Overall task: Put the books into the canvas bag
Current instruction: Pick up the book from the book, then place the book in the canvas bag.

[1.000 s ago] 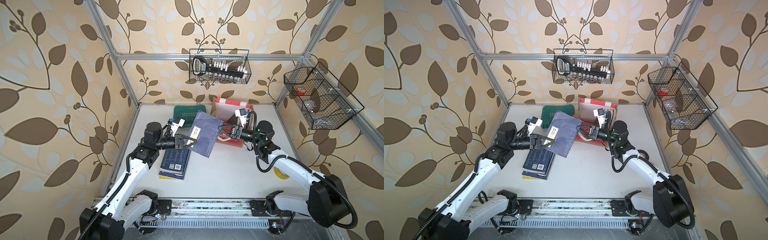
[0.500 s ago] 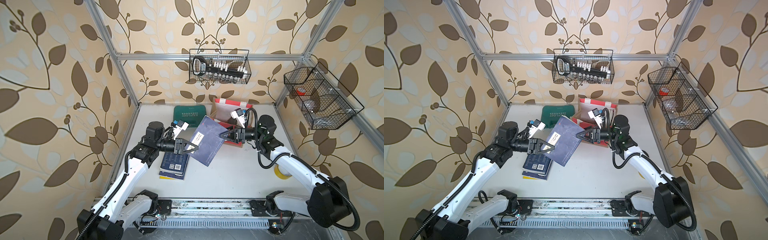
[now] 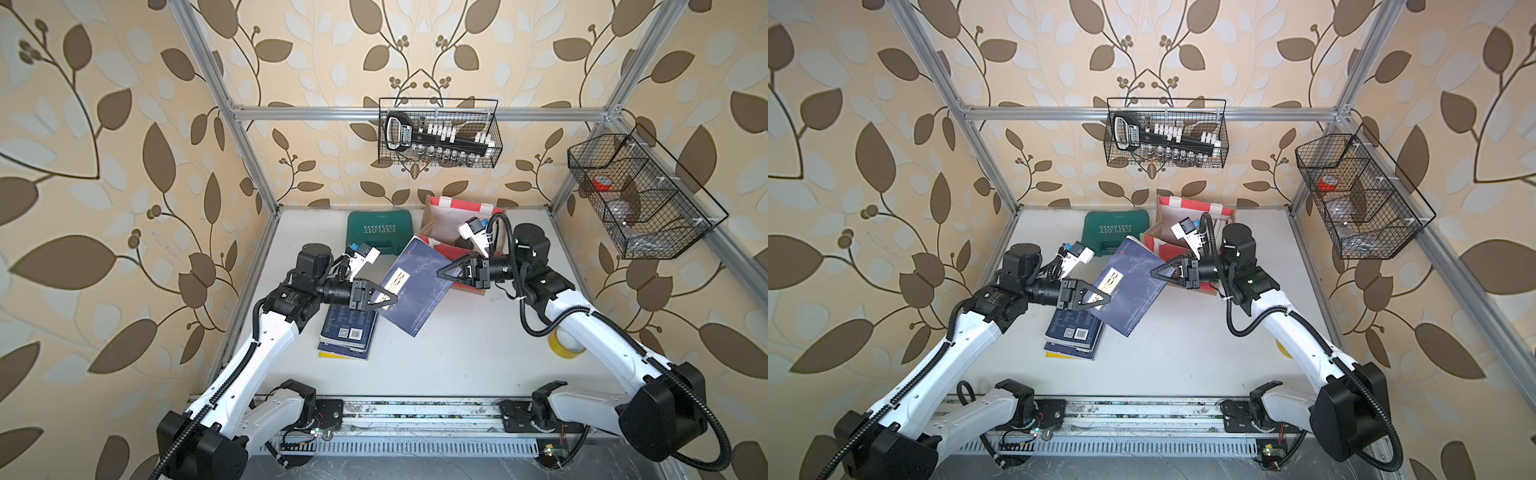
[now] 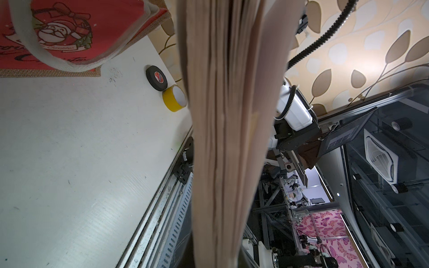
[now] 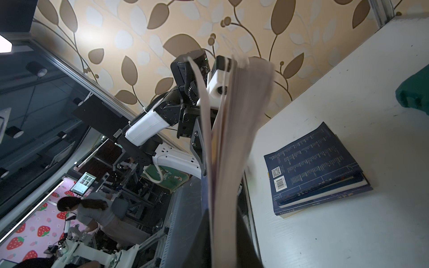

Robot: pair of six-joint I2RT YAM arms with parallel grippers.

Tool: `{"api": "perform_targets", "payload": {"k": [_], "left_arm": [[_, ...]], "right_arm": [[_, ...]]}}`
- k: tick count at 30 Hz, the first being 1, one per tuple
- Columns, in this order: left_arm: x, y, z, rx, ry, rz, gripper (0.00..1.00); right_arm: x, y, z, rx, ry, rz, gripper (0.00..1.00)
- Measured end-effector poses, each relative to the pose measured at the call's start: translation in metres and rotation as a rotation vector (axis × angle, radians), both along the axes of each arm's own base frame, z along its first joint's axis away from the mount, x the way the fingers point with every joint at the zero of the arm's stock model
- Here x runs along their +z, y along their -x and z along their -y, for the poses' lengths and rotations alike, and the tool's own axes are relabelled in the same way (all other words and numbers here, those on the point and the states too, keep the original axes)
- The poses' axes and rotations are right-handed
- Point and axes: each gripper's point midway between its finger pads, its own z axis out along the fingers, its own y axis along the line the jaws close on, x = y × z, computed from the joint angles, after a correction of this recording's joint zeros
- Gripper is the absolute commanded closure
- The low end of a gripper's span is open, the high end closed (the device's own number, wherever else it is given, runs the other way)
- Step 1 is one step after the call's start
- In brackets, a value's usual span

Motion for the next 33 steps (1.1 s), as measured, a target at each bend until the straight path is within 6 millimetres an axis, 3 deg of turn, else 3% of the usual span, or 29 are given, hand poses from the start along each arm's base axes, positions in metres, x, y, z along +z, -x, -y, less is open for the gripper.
{"api": "perform_targets", "payload": {"k": [2,6,10,14,21,29,33], "left_arm": [[0.001,-0.001,0.000,0.007,-0.005,0.002,0.01],[0.007,-0.004,-0.001,0.026,-0.017,0.026,0.01],[0.004,-0.010,-0.002,0.060,-0.041,0.030,0.01],[-0.003,-0.017,-0.005,0.095,-0.067,0.009,0.01],[-0.009,-0.030,-0.013,0.145,-0.082,-0.018,0.01],[-0.010,-0.034,-0.015,0.164,-0.086,-0.026,0.01],[-0.010,-0.034,-0.015,0.165,-0.086,-0.027,0.01]], "right_arm": [[0.001,-0.002,0.000,-0.020,0.009,-0.002,1.00],[0.010,-0.012,0.002,-0.093,0.021,0.007,1.00],[0.033,-0.039,0.017,-0.274,0.035,0.051,1.00],[0.064,-0.072,0.053,-0.569,0.047,0.122,1.00],[0.098,-0.105,0.102,-0.898,0.057,0.194,1.00],[0.083,-0.132,0.151,-1.216,0.150,0.167,1.00],[0.067,-0.138,0.162,-1.282,0.188,0.147,1.00]]}}
